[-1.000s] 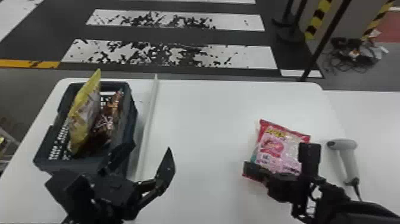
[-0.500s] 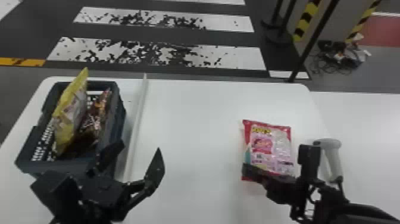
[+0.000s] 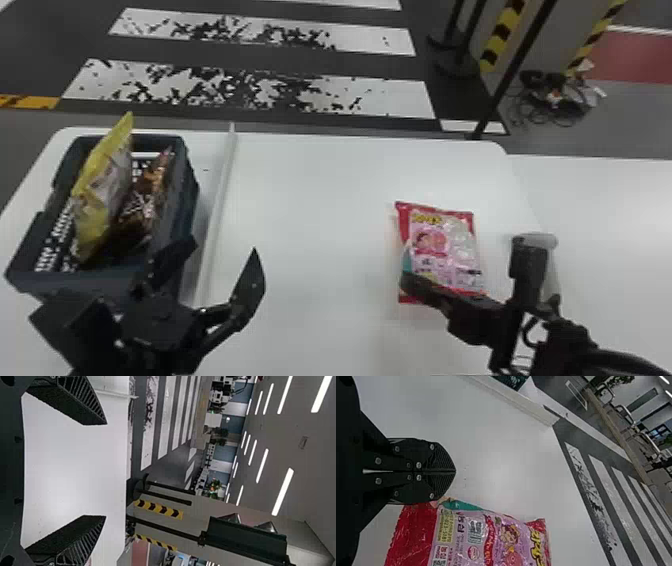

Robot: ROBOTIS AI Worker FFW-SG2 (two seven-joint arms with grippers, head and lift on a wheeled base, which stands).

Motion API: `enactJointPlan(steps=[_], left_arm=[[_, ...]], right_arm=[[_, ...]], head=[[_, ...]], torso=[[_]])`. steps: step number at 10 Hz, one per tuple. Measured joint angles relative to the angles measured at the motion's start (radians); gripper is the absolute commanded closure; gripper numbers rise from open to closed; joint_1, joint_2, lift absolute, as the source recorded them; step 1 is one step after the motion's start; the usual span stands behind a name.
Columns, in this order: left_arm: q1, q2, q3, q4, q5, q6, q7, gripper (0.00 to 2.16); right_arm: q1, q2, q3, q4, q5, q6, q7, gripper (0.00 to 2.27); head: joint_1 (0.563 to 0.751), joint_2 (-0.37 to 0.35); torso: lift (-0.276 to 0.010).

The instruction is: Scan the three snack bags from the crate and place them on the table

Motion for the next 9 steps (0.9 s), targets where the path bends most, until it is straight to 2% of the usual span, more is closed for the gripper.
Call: enactJointPlan(steps=[3, 6, 9], left_arm=[[0.010, 0.000, 0.000, 0.000, 0.000, -0.026, -0.005, 0.02], [0.017, 0.000, -0.001, 0.002, -0.002, -0.031, -0.007, 0.02], [0.028, 0.000, -0.001, 0.024, -0.003, -0.069, -0.007, 0.02]], right_arm=[[0.016, 0.000, -0.097, -0.076, -0.046, -0.029, 0.009, 2.01], [-0.058, -0.024, -0.126, 0.092, -0.019, -0.159, 0.026, 2.01], [-0.107, -0.027, -0.061, 0.248, 0.045, -0.281, 0.027, 2.01]], head=[[0.695, -0.162], [0.695, -0.223], [0.695, -0.205]], torso=[[-0.062], [-0.062], [-0.062]])
